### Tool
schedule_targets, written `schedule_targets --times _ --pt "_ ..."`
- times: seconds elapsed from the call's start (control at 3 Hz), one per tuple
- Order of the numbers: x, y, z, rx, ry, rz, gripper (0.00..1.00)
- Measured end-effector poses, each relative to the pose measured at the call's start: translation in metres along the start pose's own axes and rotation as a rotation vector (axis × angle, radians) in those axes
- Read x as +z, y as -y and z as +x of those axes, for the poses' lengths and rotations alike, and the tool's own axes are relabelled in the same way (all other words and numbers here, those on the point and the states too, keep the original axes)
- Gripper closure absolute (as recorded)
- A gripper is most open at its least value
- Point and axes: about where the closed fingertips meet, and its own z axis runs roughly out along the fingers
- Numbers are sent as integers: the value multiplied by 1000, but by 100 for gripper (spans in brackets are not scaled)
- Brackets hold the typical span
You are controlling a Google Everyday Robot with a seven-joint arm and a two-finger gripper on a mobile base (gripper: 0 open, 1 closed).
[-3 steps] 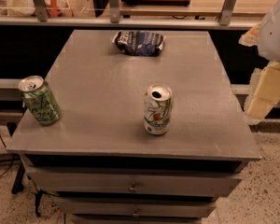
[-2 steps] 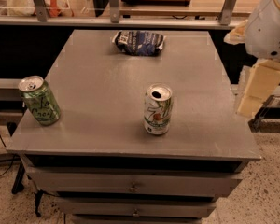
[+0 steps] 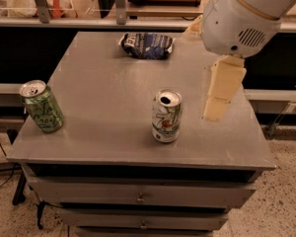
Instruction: Pick green can
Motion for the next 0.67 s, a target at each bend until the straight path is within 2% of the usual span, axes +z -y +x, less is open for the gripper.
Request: schedule_targets --times 0.33,0.67 --pt "0 0 0 -1 1 1 0" --pt "13 17 -16 -11 38 0 0"
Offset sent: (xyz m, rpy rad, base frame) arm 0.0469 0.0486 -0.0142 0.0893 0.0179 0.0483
